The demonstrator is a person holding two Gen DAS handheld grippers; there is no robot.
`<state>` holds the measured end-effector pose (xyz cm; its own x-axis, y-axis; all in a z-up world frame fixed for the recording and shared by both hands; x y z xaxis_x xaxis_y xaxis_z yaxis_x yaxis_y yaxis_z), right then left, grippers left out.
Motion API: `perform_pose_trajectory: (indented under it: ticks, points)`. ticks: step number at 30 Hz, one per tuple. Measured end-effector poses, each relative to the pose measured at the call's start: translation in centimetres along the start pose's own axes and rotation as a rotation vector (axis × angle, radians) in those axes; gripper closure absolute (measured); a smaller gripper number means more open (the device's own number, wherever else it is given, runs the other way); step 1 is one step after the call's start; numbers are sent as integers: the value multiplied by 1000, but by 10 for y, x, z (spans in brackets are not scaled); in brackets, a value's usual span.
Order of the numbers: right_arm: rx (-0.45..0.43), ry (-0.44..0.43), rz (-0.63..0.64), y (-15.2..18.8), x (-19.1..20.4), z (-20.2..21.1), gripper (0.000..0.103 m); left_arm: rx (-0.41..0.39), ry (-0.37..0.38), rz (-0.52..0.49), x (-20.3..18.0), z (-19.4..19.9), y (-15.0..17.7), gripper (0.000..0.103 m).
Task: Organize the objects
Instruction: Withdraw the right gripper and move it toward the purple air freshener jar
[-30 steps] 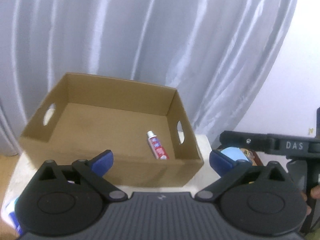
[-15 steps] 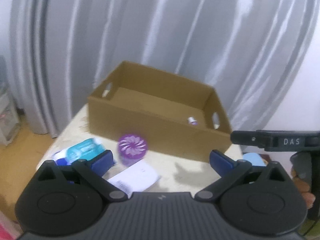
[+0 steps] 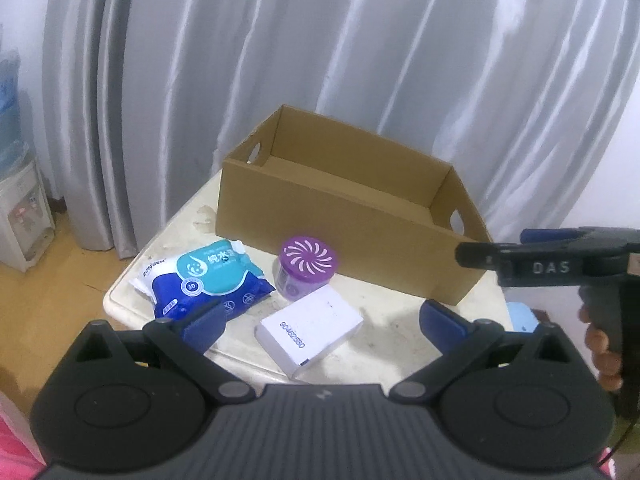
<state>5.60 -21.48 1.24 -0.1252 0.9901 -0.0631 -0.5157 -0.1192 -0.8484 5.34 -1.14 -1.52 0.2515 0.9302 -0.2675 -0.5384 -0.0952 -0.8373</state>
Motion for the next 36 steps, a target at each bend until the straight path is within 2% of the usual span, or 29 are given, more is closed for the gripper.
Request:
perform_pose_trajectory:
  ticks: [6, 12, 15, 20, 23, 31, 36]
  points:
    - [26, -72, -41, -3, 11, -16, 1, -4, 23, 2, 10, -7, 0, 0]
    - [43, -234, -178, -6, 17, -31, 1, -19, 72, 116, 22, -17, -1, 0]
    - [49, -242, -168, -6, 22, -40, 1, -13, 56, 128, 30, -25, -1, 0]
    - [50, -270, -225, -3, 23, -54, 1, -17, -13, 21, 33, -36, -2, 0]
    - [58, -275, -259, 0, 22, -64, 1, -26, -20, -18, 33, -41, -3, 0]
    - [103, -277, -314, 8, 20, -90, 1, 13, -11, -1, 37, -64, 0, 0]
    - [128, -291, -387, 13, 12, -103, 1, 11, -16, -37, 35, -74, -2, 0]
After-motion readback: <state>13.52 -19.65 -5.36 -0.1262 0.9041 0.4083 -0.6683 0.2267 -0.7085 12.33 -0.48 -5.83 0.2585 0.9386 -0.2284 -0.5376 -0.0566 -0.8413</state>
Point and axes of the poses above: each gripper's, at about its wrist camera, not at the fingertips, and z roughly against the way its jaws point, x to its left, y to its underside, the point moved 7 cm from there along -z, roughly the way its jaws point, and after that the axes turned 11 degrees about -x, right-handed, at the moved point
